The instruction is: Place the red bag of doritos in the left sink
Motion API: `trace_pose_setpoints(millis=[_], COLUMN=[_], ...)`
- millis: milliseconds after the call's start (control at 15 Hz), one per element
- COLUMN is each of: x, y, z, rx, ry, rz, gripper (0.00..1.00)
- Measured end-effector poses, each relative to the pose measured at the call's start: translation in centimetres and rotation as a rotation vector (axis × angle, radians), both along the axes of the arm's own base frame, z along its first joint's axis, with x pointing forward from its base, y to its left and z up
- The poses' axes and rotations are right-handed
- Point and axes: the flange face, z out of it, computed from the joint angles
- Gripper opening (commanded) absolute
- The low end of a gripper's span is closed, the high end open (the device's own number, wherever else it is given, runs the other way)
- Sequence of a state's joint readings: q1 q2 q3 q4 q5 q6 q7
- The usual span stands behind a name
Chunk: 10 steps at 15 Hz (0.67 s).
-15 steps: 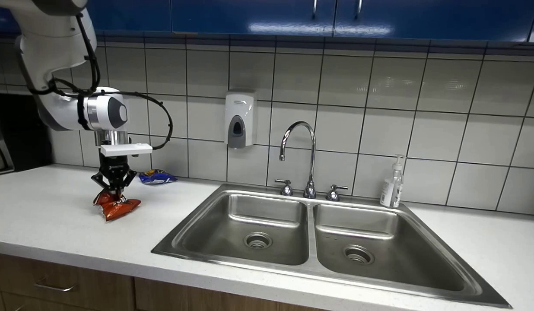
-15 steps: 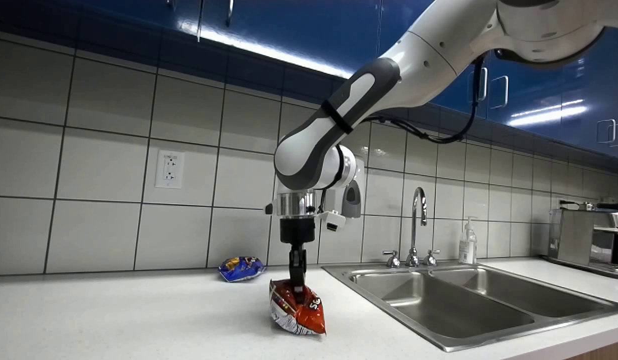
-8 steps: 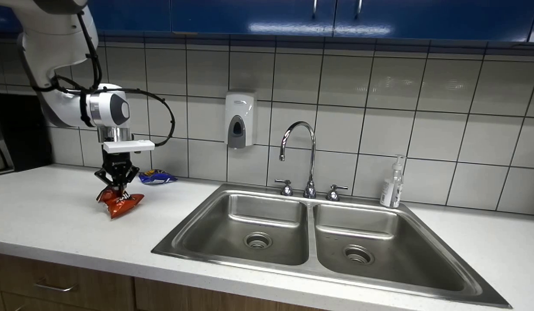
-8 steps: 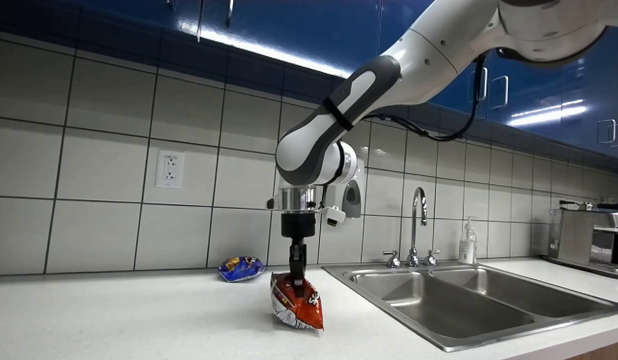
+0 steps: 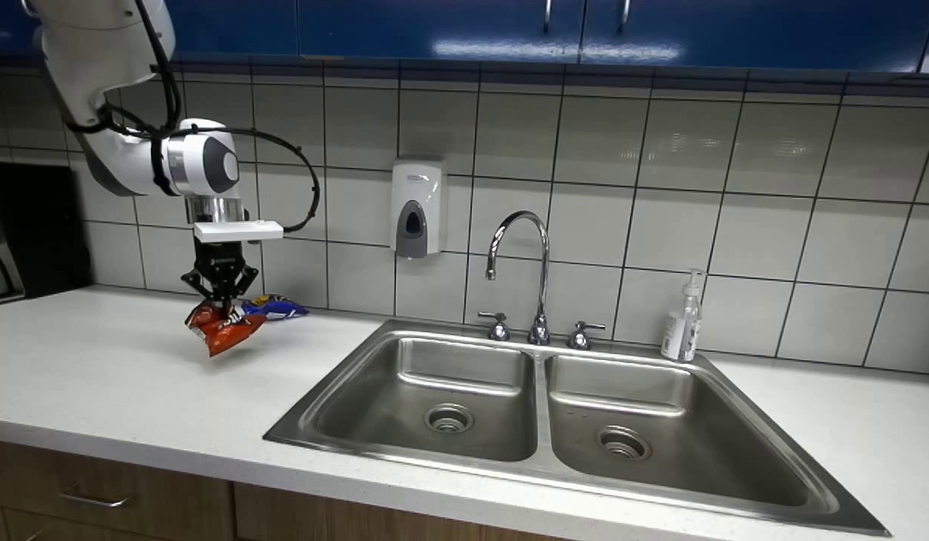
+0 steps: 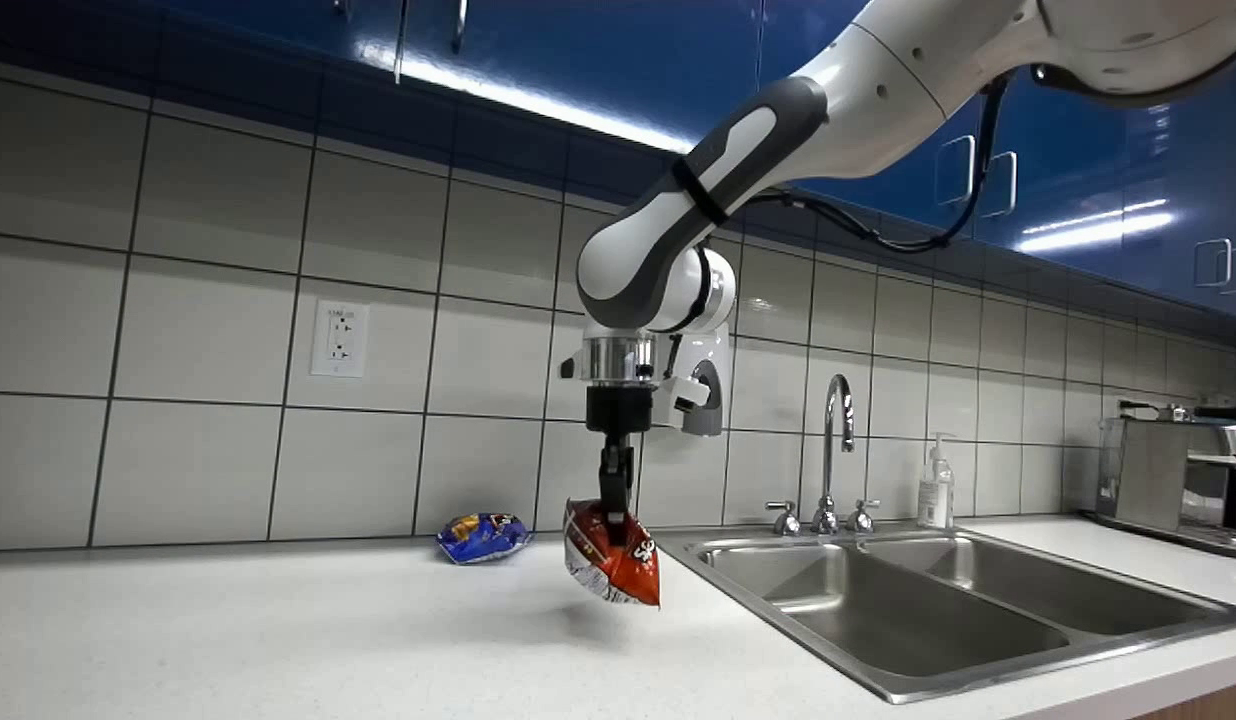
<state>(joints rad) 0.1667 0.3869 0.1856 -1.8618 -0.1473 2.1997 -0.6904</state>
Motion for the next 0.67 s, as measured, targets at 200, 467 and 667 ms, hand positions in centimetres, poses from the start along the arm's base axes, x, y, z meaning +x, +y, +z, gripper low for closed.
trace_pose_setpoints(millis=[200,467,667], x=[-0.3,-1.1,-1.8], y=[-1.6,-4.8,-7.9], z=[1.7,3.5,4.3], rx=[0.002,0.01,0.018], ry=[-0.001,0.006,0.016], rz=[-0.032,-0.088,-0.115], gripper=[0.0,0.0,0.0])
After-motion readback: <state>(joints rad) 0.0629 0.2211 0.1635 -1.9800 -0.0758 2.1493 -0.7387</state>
